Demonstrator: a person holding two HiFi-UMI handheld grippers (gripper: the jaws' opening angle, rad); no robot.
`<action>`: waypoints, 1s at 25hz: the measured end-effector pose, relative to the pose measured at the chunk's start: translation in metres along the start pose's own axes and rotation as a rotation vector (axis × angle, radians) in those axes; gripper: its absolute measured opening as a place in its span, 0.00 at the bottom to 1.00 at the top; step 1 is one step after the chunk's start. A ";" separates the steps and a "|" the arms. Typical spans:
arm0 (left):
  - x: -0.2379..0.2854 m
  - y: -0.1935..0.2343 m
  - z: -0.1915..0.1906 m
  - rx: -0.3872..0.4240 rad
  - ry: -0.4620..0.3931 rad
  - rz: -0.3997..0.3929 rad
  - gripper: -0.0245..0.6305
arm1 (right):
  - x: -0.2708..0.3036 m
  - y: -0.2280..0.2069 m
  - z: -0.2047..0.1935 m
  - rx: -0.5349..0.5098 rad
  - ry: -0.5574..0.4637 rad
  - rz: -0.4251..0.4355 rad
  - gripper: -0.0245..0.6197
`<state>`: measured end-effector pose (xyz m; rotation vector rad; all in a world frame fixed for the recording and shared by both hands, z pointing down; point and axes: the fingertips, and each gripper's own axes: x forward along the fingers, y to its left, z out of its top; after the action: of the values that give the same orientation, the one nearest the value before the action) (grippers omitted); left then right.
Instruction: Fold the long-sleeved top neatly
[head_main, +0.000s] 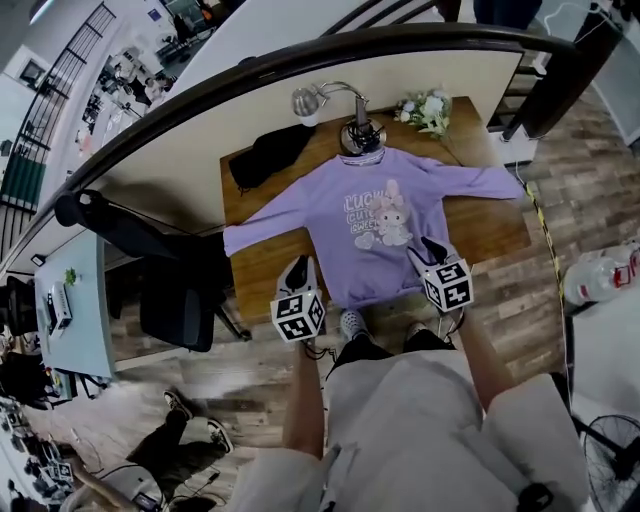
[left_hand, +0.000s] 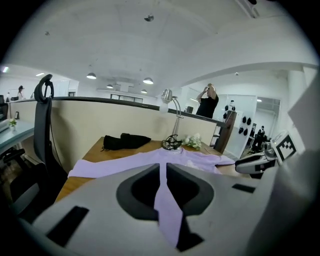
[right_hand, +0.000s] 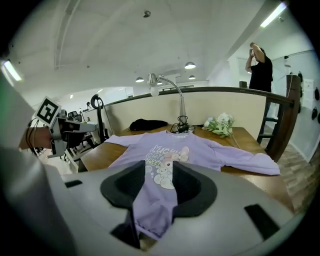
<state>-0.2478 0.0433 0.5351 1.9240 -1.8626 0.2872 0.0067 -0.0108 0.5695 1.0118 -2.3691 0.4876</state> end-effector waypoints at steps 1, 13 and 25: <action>-0.002 -0.009 0.001 0.008 -0.003 -0.006 0.11 | -0.006 -0.001 0.000 0.000 -0.009 0.003 0.32; -0.042 -0.076 -0.015 0.017 0.013 0.024 0.11 | -0.064 0.001 -0.014 0.002 -0.072 0.074 0.31; -0.078 -0.127 -0.026 0.021 -0.039 0.037 0.11 | -0.107 0.006 -0.023 -0.027 -0.128 0.111 0.30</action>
<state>-0.1235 0.1242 0.5020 1.9235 -1.9296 0.2842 0.0721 0.0645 0.5251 0.9277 -2.5495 0.4414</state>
